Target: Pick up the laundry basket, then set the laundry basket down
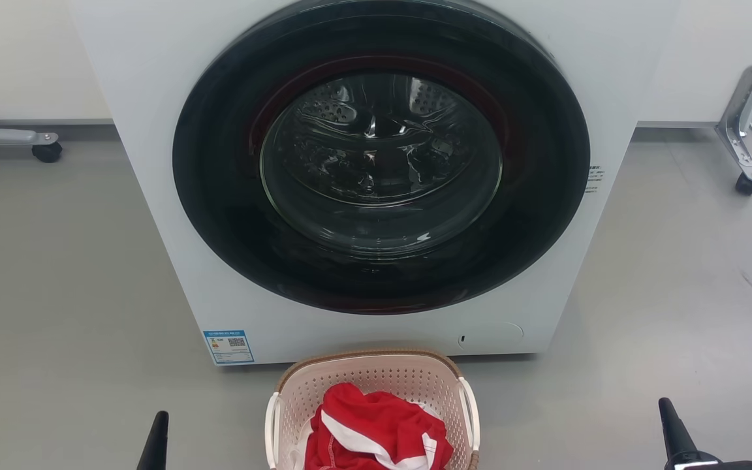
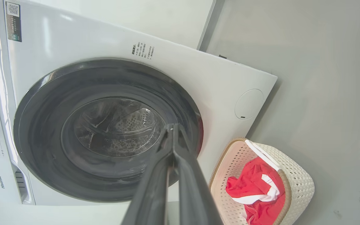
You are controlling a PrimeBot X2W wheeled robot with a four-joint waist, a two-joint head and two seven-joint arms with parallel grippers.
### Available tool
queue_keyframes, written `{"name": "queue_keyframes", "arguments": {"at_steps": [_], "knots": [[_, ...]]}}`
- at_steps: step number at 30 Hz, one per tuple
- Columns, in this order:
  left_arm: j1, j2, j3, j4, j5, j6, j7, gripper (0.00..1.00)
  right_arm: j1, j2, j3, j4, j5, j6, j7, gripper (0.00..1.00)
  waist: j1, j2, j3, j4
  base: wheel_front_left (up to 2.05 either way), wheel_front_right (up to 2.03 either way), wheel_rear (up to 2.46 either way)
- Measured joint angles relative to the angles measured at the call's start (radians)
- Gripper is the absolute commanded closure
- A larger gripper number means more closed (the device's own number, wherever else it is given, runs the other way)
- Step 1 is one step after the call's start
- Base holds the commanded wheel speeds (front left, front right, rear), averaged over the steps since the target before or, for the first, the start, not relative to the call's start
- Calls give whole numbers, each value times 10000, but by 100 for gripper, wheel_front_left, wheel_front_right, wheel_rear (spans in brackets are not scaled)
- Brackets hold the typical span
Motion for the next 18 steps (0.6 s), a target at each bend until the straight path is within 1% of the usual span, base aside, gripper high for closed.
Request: {"name": "queue_keyframes", "arguments": {"at_steps": [18], "knots": [[-521,-127,537,336,-2228,-464,614,100,-150,134,-853,65,2088,433,621,100,0,0,15,-33,0,0,0]]}}
